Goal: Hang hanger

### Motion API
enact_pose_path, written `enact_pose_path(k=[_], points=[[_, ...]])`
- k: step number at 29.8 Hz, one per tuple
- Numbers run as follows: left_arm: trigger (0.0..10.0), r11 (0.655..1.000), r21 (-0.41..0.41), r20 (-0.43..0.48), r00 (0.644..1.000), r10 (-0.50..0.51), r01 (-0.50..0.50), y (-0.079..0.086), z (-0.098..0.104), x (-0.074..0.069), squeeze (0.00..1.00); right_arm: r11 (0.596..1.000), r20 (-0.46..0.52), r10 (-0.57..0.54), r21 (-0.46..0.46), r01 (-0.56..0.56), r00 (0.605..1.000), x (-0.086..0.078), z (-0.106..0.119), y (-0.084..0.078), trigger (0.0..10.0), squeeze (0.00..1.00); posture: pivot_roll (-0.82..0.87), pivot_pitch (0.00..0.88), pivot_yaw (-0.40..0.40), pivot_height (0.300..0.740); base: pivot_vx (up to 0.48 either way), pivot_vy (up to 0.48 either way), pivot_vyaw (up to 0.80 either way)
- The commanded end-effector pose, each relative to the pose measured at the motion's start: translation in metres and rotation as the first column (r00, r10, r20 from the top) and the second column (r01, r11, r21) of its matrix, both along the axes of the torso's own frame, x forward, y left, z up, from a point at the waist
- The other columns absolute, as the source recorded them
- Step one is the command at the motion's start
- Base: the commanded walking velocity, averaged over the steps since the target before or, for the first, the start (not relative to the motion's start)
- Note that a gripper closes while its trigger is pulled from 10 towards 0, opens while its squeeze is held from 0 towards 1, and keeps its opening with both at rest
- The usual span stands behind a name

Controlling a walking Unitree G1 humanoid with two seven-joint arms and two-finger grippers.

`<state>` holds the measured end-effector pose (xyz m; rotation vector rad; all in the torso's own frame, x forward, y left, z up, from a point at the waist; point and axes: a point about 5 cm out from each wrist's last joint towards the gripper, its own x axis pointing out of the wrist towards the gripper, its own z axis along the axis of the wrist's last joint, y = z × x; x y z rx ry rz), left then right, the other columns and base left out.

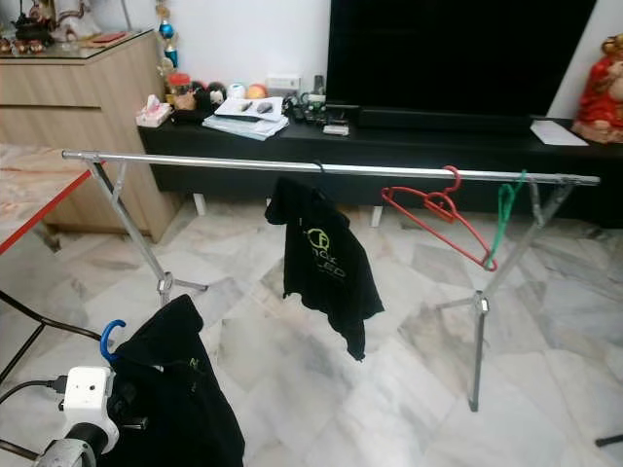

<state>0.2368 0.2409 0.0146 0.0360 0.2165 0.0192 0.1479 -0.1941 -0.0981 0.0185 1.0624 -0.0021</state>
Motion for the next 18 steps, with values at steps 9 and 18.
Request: enact_pose_path(k=[9, 18], points=[[10.0, 1.000, 0.014, 0.028, 0.999, -0.027, 0.026, -0.0012, 0.0105, 0.0089, 0.00, 1.000, 0.004, -0.018, 0.013, 0.018, 1.000, 0.0012, 0.0002, 0.0014, 10.0, 0.00, 0.11, 0.000, -0.002, 0.740, 0.412, 0.000, 0.00], [10.0, 1.000, 0.009, 0.029, 0.999, -0.030, 0.030, -0.0032, 0.0121, 0.0111, 0.00, 1.000, 0.003, -0.022, 0.018, 0.022, 1.000, 0.0006, 0.0001, 0.0012, 10.0, 0.00, 0.11, 0.000, -0.002, 0.740, 0.420, 0.000, 0.00]])
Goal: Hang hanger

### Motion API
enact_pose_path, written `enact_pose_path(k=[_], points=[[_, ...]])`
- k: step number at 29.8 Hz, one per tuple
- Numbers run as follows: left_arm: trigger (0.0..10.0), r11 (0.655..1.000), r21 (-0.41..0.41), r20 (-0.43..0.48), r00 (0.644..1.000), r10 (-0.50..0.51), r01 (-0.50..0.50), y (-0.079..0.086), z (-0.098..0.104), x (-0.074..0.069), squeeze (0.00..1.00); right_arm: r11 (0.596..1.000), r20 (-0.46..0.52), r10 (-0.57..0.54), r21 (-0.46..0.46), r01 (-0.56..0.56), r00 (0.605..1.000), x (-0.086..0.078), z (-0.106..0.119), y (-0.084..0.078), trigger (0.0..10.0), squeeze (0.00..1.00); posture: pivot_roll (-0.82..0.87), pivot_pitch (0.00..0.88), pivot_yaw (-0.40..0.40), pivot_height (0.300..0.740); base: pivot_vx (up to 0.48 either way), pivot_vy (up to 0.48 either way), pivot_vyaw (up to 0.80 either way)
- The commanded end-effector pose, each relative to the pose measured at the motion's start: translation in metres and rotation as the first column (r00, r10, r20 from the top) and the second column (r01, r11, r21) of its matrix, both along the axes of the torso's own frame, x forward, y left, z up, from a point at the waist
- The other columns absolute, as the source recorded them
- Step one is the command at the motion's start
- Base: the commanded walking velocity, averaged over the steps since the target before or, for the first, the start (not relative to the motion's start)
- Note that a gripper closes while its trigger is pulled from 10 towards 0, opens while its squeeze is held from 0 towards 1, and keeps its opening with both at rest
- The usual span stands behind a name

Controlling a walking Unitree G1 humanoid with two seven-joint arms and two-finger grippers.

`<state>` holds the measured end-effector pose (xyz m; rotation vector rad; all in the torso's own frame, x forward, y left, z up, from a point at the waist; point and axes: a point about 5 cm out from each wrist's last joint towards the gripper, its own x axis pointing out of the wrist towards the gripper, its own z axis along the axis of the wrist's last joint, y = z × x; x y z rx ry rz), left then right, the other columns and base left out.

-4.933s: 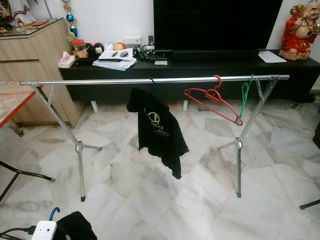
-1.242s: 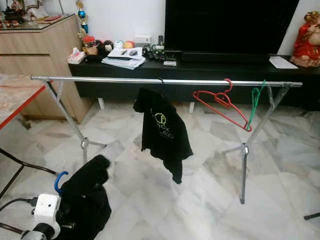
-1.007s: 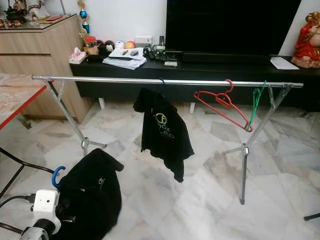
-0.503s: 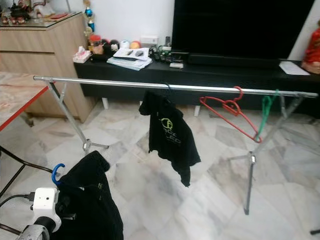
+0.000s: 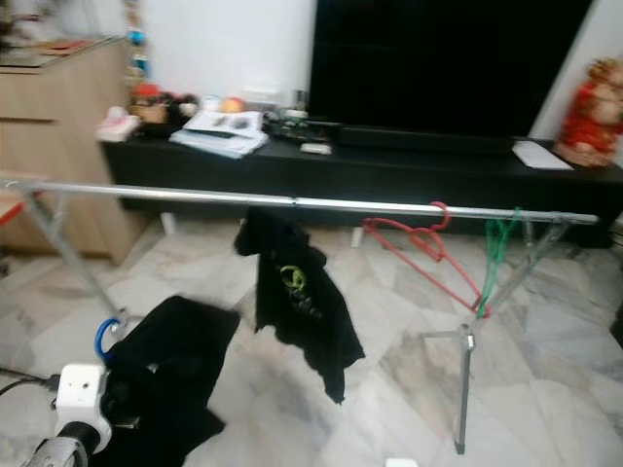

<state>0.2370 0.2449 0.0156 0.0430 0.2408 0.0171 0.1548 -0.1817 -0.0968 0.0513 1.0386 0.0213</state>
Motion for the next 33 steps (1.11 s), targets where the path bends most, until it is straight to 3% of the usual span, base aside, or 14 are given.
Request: enact_pose_path(k=[1, 14, 18, 22, 23, 28, 33], points=[[10.0, 1.000, 0.002, 0.054, 0.998, -0.027, 0.027, -0.006, 0.012, 0.011, 0.00, 0.999, -0.022, -0.027, -0.020, 0.027, 0.999, -0.006, -0.001, -0.011, 10.0, 0.00, 0.11, 0.000, -0.003, 0.740, 0.420, 0.000, 0.00], [10.0, 1.000, 0.013, 0.059, 0.998, 0.005, -0.006, 0.003, 0.019, 0.020, 0.00, 1.000, -0.017, -0.023, -0.013, 0.022, 1.000, -0.005, -0.001, -0.010, 10.0, 0.00, 0.11, 0.000, -0.001, 0.740, 0.403, 0.000, 0.00], [10.0, 1.000, 0.019, 0.051, 0.999, -0.009, 0.008, 0.003, 0.023, 0.027, 0.00, 1.000, -0.016, -0.023, -0.011, 0.023, 1.000, -0.004, -0.001, -0.010, 10.0, 0.00, 0.10, 0.000, 0.000, 0.740, 0.000, 0.000, 0.00], [10.0, 0.997, 0.043, 0.061, 0.996, -0.063, 0.060, 0.001, 0.032, 0.038, 0.00, 1.000, -0.014, -0.025, -0.008, 0.025, 1.000, -0.003, 0.000, -0.009, 10.0, 0.00, 0.09, 0.000, 0.004, 0.740, 0.000, 0.000, 0.00], [10.0, 0.989, 0.073, 0.058, 0.990, -0.129, 0.125, -0.002, 0.038, 0.045, 0.00, 1.000, -0.013, -0.027, -0.007, 0.027, 1.000, -0.003, 0.000, -0.009, 10.0, 0.00, 0.09, 0.000, 0.003, 0.740, 0.000, 0.000, 0.00], [10.0, 0.949, 0.157, -0.023, 0.961, -0.274, 0.274, -0.006, 0.042, 0.053, 0.00, 1.000, -0.010, -0.027, -0.005, 0.027, 1.000, -0.001, 0.000, -0.009, 10.0, 0.00, 0.09, 0.000, 0.002, 0.740, 0.000, 0.000, 0.00], [10.0, 0.932, 0.182, -0.069, 0.949, -0.307, 0.315, -0.008, 0.050, 0.070, 0.00, 1.000, -0.002, -0.019, -0.003, 0.019, 1.000, 0.003, 0.002, -0.007, 10.0, 0.00, 0.07, 0.000, 0.002, 0.740, 0.000, 0.000, 0.00]])
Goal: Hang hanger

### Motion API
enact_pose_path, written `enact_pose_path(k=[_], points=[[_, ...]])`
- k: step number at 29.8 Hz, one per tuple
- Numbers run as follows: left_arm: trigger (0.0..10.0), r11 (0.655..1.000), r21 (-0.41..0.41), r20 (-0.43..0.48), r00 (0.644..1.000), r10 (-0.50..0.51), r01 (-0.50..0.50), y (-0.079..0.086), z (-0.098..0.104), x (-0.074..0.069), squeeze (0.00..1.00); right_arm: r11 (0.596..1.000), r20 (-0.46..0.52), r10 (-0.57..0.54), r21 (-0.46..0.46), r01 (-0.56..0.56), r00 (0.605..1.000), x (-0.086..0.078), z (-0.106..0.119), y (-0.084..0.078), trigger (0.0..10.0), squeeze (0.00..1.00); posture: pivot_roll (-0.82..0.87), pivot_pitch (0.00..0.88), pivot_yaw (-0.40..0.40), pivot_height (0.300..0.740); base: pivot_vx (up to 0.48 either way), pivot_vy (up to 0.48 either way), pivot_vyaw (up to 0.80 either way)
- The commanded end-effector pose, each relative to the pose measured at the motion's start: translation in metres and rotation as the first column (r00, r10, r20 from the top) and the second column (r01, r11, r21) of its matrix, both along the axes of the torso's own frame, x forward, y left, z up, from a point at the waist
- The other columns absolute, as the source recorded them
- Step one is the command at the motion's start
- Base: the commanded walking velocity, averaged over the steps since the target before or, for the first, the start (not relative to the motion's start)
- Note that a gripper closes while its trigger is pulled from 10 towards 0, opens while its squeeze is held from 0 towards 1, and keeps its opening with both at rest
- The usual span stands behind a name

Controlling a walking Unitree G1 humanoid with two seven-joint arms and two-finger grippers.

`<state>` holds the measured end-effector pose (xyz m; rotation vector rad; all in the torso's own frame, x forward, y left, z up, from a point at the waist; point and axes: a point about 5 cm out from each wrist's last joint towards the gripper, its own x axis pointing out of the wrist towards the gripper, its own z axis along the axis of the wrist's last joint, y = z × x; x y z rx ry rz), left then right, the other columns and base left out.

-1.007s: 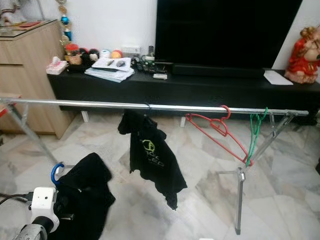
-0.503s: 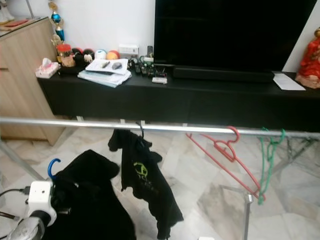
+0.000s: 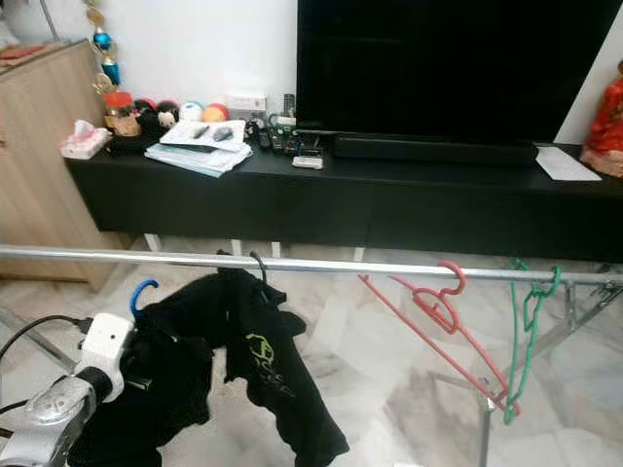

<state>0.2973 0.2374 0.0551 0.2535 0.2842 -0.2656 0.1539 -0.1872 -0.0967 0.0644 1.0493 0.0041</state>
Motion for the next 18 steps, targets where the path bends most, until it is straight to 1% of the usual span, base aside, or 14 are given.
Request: enact_pose_path(k=[1, 4, 5, 7, 8, 9, 11, 13, 17, 18], points=[[10.0, 1.000, 0.016, 0.016, 1.000, -0.015, 0.015, 0.000, 0.011, 0.011, 0.00, 1.000, 0.009, 0.002, -0.005, -0.002, 1.000, 0.004, 0.002, -0.002, 10.0, 0.00, 0.07, 0.000, 0.002, 0.740, 0.000, 0.000, 0.00], [10.0, 1.000, 0.010, 0.037, 0.999, -0.005, 0.004, -0.004, 0.017, 0.019, 0.00, 1.000, 0.011, -0.002, -0.002, 0.002, 1.000, 0.005, 0.002, -0.002, 10.0, 0.00, 0.07, 0.000, -0.005, 0.740, 0.000, 0.000, 0.00], [10.0, 1.000, -0.018, 0.070, 0.998, 0.002, -0.001, -0.007, 0.025, 0.026, 0.00, 1.000, 0.010, 0.000, -0.003, 0.000, 1.000, 0.005, 0.002, -0.002, 10.0, 0.00, 0.07, 0.000, -0.007, 0.740, 0.000, 0.000, 0.00], [10.0, 0.998, -0.059, 0.103, 0.995, 0.009, -0.002, -0.011, 0.033, 0.032, 0.00, 1.000, 0.010, -0.003, -0.004, 0.003, 1.000, 0.005, 0.002, -0.002, 10.0, 0.00, 0.06, 0.000, -0.008, 0.740, 0.000, 0.000, 0.00], [10.0, 0.998, -0.059, 0.103, 0.995, 0.009, -0.002, -0.011, 0.033, 0.032, 0.00, 1.000, 0.010, -0.003, -0.004, 0.003, 1.000, 0.005, 0.002, -0.002, 10.0, 0.00, 0.06, 0.000, -0.008, 0.740, 0.000, 0.000, 0.00], [10.0, 0.998, -0.058, 0.118, 0.993, -0.005, 0.012, -0.014, 0.037, 0.035, 0.00, 1.000, 0.010, -0.007, -0.005, 0.007, 1.000, 0.005, 0.002, -0.003, 10.0, 0.00, 0.06, 0.000, -0.010, 0.740, 0.000, 0.000, 0.00], [10.0, 0.998, -0.055, 0.121, 0.993, -0.010, 0.017, -0.017, 0.040, 0.039, 0.00, 1.000, 0.010, -0.011, -0.005, 0.011, 1.000, 0.005, 0.002, -0.003, 10.0, 0.00, 0.06, 0.000, -0.011, 0.740, 0.000, 0.000, 0.00], [10.0, 0.999, -0.032, 0.116, 0.993, 0.006, -0.003, -0.019, 0.041, 0.045, 0.00, 1.000, 0.010, -0.015, -0.007, 0.015, 1.000, 0.005, 0.002, -0.004, 10.0, 0.00, 0.07, 0.000, -0.016, 0.740, 0.000, 0.000, 0.00], [10.0, 0.999, -0.021, 0.117, 0.993, 0.035, -0.033, -0.020, 0.042, 0.049, 0.00, 1.000, 0.010, -0.015, -0.008, 0.015, 1.000, 0.005, 0.002, -0.004, 10.0, 0.00, 0.06, 0.000, -0.018, 0.740, 0.000, 0.000, 0.00], [10.0, 0.998, -0.008, 0.104, 0.992, 0.070, -0.069, -0.020, 0.042, 0.053, 0.00, 1.000, 0.010, -0.017, -0.009, 0.017, 1.000, 0.005, 0.002, -0.004, 10.0, 0.00, 0.06, 0.000, -0.021, 0.740, 0.000, 0.000, 0.00]])
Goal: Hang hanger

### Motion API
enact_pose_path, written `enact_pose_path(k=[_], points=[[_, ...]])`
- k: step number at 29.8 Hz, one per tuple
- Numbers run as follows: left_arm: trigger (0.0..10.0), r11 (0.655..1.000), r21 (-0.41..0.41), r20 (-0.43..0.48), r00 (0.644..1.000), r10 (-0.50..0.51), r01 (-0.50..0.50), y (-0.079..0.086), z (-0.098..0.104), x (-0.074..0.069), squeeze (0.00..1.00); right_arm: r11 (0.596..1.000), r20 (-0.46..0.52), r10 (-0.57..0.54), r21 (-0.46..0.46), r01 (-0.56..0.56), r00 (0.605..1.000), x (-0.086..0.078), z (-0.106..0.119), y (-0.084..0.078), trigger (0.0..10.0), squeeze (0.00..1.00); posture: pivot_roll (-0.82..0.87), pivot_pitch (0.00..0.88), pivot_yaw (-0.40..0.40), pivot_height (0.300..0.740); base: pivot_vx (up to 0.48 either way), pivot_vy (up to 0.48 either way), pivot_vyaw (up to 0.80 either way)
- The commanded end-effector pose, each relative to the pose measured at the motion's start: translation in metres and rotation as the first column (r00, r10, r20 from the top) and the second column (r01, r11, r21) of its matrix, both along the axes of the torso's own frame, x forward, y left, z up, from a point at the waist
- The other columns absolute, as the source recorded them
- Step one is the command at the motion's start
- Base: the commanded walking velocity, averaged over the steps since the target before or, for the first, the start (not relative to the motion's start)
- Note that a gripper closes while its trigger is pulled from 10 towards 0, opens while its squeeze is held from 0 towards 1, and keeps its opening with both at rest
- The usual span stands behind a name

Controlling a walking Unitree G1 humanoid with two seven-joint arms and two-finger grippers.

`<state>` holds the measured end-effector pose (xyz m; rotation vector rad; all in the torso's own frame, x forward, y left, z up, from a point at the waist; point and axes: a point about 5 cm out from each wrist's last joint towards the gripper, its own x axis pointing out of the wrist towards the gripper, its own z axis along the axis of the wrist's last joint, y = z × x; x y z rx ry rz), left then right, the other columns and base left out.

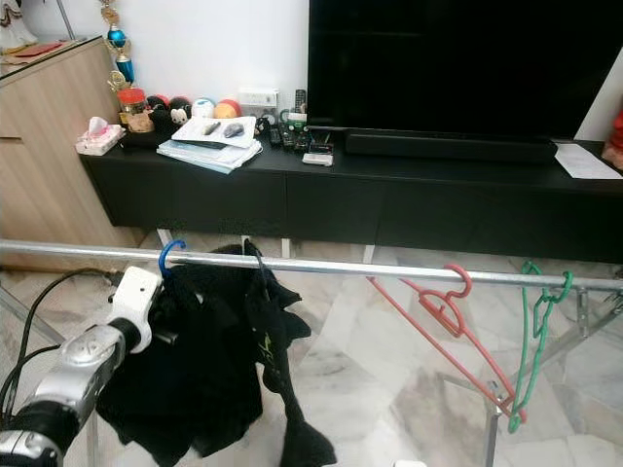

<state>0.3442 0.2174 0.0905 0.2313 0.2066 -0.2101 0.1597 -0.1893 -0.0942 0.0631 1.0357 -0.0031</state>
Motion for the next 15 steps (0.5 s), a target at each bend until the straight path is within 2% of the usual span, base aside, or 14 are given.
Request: enact_pose_path(k=[1, 9, 15], points=[[10.0, 0.999, 0.019, 0.016, 0.999, 0.045, -0.045, -0.0003, 0.0072, 0.0079, 0.00, 1.000, -0.003, -0.013, -0.005, 0.013, 1.000, -0.0007, -0.0001, -0.0022, 10.0, 0.00, 0.06, 0.000, -0.021, 0.740, 0.000, 0.000, 0.00], [10.0, 0.979, 0.044, -0.064, 0.977, 0.203, -0.200, 0.0054, 0.0001, 0.0130, 0.00, 1.000, -0.003, -0.011, -0.009, 0.011, 1.000, -0.0002, 0.0003, -0.0036, 10.0, 0.00, 0.05, 0.000, -0.035, 0.740, 0.000, 0.000, 0.00], [10.0, 0.972, 0.035, -0.098, 0.968, 0.233, -0.231, 0.0026, -0.0020, 0.0155, 0.00, 1.000, -0.004, -0.011, -0.012, 0.011, 1.000, 0.0000, 0.0006, -0.0052, 10.0, 0.00, 0.05, 0.000, -0.041, 0.740, 0.000, 0.000, 0.00]])
